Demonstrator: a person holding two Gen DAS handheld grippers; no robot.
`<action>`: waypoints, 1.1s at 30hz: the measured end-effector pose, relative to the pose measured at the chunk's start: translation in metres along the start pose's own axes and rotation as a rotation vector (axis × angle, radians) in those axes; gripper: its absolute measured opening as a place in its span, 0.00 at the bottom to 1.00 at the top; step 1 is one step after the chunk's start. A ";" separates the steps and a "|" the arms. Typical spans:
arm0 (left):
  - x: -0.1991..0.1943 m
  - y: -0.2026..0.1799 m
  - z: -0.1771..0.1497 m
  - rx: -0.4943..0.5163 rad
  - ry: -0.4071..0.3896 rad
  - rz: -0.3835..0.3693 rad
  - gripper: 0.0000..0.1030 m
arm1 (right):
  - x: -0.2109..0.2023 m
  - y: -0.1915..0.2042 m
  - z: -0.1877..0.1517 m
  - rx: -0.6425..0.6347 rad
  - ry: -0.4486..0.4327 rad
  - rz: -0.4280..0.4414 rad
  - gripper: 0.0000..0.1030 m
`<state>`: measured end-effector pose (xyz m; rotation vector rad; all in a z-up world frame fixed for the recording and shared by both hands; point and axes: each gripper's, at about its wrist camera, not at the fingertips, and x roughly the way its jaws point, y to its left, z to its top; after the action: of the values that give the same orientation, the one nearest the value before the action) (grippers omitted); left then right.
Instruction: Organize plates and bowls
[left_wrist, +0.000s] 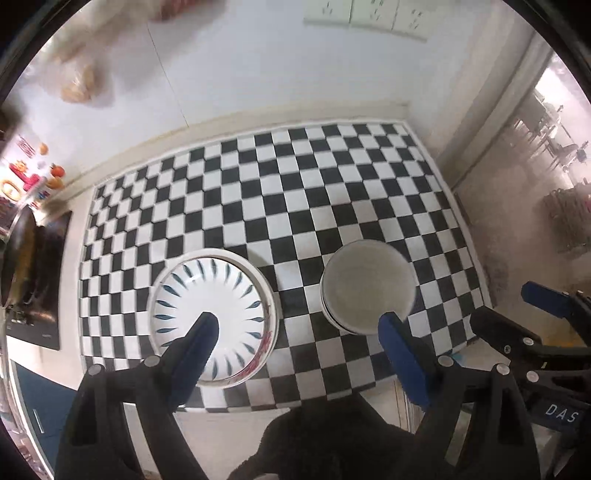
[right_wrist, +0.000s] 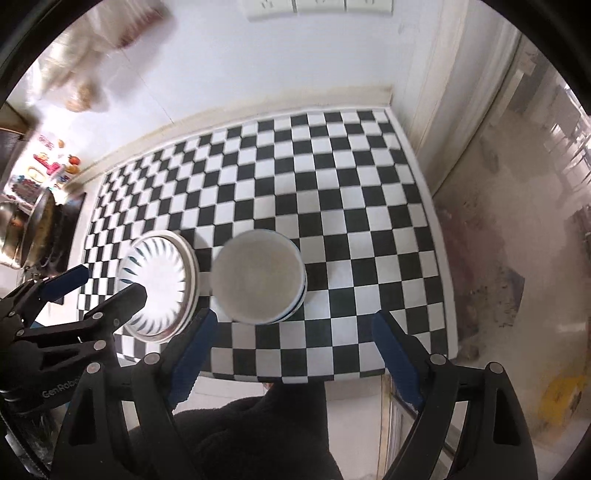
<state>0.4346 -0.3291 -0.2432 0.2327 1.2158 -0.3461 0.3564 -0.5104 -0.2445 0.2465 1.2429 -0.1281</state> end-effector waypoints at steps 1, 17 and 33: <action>-0.012 0.001 -0.003 0.000 -0.014 -0.003 0.86 | -0.012 0.002 -0.004 0.000 -0.015 -0.002 0.85; -0.116 0.011 -0.034 -0.020 -0.085 0.024 0.86 | -0.124 0.016 -0.042 -0.008 -0.117 -0.055 0.85; -0.134 -0.006 -0.043 0.037 -0.096 -0.007 0.86 | -0.152 0.013 -0.055 -0.003 -0.140 -0.082 0.85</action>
<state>0.3542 -0.3011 -0.1314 0.2416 1.1167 -0.3822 0.2606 -0.4894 -0.1158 0.1815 1.1145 -0.2107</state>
